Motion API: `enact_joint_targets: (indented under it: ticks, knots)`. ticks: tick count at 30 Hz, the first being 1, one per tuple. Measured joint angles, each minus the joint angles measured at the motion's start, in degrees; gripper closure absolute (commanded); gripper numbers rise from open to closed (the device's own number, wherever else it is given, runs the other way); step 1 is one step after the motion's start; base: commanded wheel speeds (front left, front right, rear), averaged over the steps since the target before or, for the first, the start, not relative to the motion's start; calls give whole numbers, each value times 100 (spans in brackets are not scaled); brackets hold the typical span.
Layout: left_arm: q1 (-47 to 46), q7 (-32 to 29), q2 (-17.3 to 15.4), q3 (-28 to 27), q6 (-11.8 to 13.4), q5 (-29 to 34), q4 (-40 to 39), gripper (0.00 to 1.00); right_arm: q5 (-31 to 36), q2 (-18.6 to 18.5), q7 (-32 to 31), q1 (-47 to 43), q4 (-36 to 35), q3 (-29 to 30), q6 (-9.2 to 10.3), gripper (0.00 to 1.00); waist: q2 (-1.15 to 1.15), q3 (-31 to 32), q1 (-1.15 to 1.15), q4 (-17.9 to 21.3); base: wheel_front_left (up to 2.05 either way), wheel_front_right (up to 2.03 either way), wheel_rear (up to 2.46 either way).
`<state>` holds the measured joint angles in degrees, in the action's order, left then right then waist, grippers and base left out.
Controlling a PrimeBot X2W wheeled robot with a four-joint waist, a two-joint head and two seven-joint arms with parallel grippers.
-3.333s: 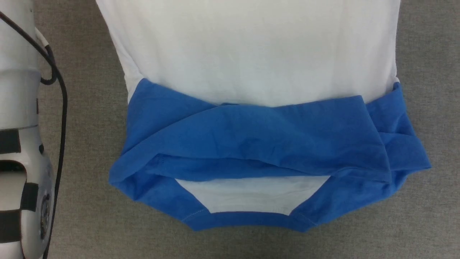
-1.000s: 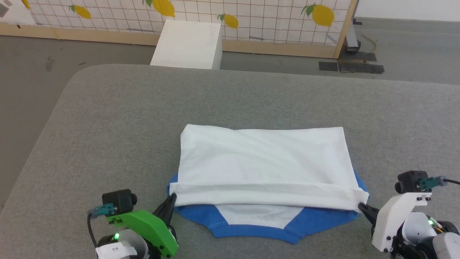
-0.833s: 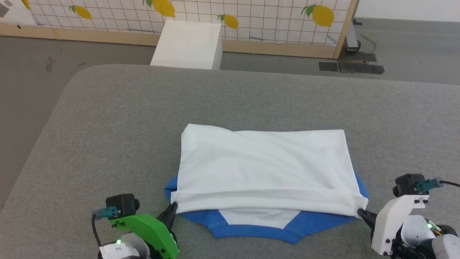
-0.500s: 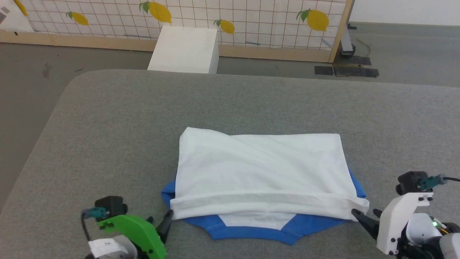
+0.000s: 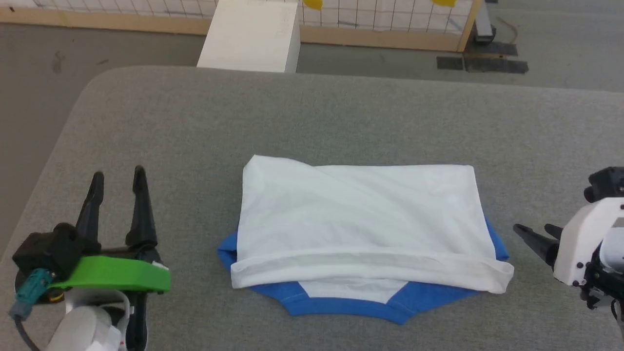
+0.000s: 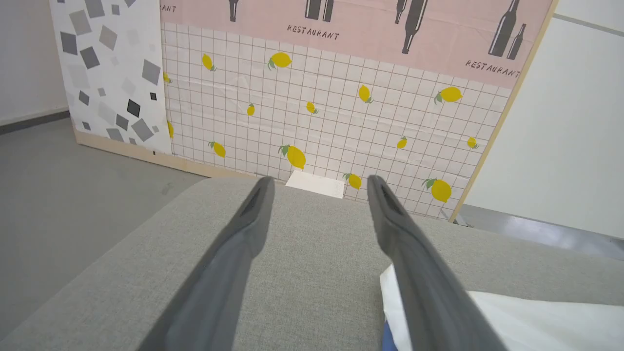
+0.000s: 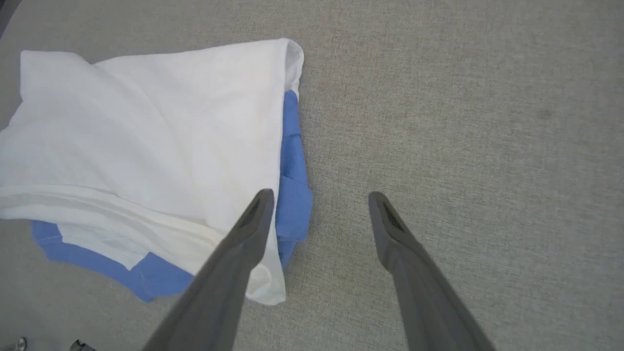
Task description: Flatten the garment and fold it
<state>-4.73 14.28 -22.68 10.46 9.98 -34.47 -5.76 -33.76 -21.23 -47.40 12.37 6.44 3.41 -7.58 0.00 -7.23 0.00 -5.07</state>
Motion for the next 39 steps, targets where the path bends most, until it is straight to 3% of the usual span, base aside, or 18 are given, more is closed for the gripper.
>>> enact_joint_targets:
  ticks: [6,12,31,32,33,39]
  knots:
    - [-203,45,647,-297,-474,925,-464,0,-203,-132,-33,183,235,-356,0,0,0,-291,0,-115,0,0,0]
    - [-153,49,1158,-477,-746,1258,-160,0,-350,-208,45,198,414,-658,1,0,0,-533,0,-224,0,0,0]
    - [-7,52,1733,-889,-1224,1585,268,0,-779,-218,565,742,1071,-1769,1,0,0,-624,0,-341,0,0,0]
    - [-7,52,1744,-914,-1244,1588,280,0,-783,-236,565,766,1118,-1804,1,58,0,-610,0,-344,0,0,0]
    - [-5,52,1750,-935,-1251,1595,291,0,-784,-252,568,782,1151,-1825,1,98,0,-596,0,-345,0,0,0]
    - [14,52,1801,-993,-1349,1644,346,0,-826,-325,653,800,1354,-1781,-3,100,0,-518,0,-323,0,0,0]
